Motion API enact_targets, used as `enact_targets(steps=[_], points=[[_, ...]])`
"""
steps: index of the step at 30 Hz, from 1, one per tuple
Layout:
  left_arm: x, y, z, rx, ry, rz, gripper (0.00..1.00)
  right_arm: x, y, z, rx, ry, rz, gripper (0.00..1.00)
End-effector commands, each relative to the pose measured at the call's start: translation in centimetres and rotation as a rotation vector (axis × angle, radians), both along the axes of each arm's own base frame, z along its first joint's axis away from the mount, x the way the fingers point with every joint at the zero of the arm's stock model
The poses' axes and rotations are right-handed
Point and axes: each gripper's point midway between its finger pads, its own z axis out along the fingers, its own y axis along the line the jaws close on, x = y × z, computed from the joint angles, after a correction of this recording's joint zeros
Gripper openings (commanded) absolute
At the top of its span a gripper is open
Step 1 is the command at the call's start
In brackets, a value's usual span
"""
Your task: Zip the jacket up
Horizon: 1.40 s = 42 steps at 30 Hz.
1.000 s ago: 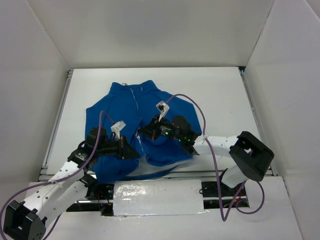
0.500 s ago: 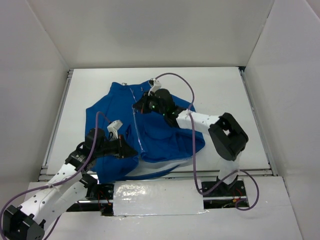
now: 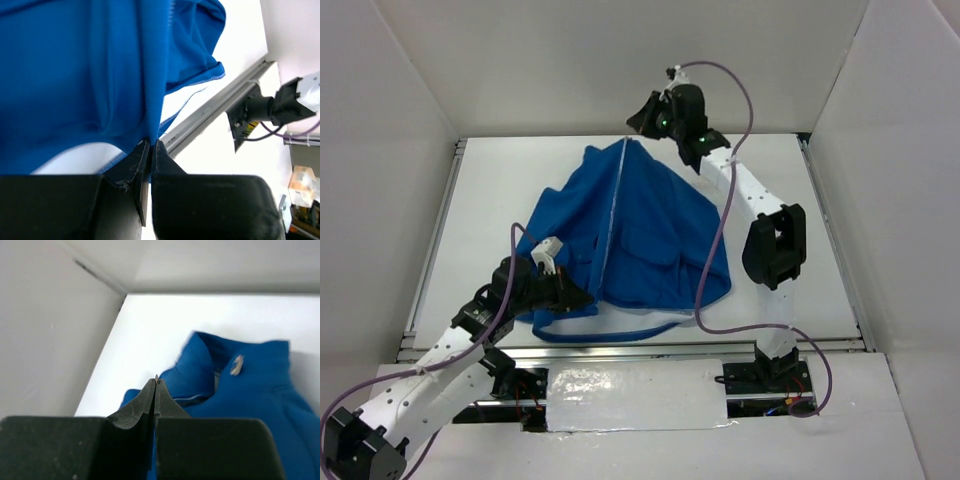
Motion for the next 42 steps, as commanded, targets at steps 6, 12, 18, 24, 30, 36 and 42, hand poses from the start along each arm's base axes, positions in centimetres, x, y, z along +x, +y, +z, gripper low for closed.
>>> enact_targets(steps=[6, 12, 18, 24, 30, 36, 42], points=[[-0.4, 0.3, -4.0, 0.091, 0.099, 0.023, 0.00, 1.9, -9.0, 17.2, -0.014, -0.380, -0.210, 0.00], [-0.7, 1.0, -7.5, 0.145, 0.146, 0.053, 0.00, 0.3, -11.9, 21.6, -0.017, -0.466, -0.239, 0.00], [-1.4, 2.6, -9.7, 0.205, 0.168, 0.106, 0.00, -1.0, -13.1, 24.1, -0.022, -0.516, -0.250, 0.00], [-1.5, 4.2, -10.8, 0.253, 0.196, 0.194, 0.00, -3.0, -14.5, 27.8, 0.005, -0.581, -0.268, 0.00], [-1.1, 5.4, -11.3, 0.289, 0.232, 0.290, 0.00, -5.9, -17.4, 32.0, 0.058, -0.662, -0.379, 0.00], [-0.4, 7.3, -10.3, 0.263, 0.213, 0.458, 0.00, -9.1, -19.4, 34.8, 0.083, -0.731, -0.455, 0.00], [-0.2, 6.9, -9.4, 0.214, 0.182, 0.456, 0.00, -10.1, -18.2, 35.2, 0.060, -0.764, -0.372, 0.00]])
